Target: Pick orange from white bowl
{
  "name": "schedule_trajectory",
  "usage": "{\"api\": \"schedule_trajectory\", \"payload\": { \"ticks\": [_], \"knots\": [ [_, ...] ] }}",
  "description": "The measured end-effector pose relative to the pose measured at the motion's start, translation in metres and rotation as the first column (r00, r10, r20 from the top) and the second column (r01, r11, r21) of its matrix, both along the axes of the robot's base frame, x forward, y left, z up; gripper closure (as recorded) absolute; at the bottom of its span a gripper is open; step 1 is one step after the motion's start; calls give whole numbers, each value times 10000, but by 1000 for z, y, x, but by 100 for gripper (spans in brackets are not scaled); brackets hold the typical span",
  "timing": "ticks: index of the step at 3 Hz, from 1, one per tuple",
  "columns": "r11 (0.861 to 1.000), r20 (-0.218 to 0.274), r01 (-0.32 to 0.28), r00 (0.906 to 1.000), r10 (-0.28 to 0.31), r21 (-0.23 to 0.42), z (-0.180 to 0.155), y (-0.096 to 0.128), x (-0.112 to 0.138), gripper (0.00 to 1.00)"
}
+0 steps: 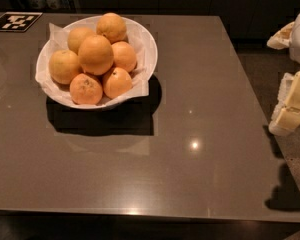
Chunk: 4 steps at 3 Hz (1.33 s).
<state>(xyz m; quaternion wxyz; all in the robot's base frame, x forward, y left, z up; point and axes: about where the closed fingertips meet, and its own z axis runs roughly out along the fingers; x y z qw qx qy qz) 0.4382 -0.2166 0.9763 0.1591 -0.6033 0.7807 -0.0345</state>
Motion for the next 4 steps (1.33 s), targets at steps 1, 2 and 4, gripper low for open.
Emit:
{"api": "schedule_trajectory", "payload": {
  "ticks": [1,2,4],
  "knots": [
    [10000,20,5,10000,-5,-4,1,0,0,0],
    [9983,300,-511,9982,520,-285,36,63,20,0],
    [9985,319,-540,9980,539,4,40,86,31,0]
  ]
}}
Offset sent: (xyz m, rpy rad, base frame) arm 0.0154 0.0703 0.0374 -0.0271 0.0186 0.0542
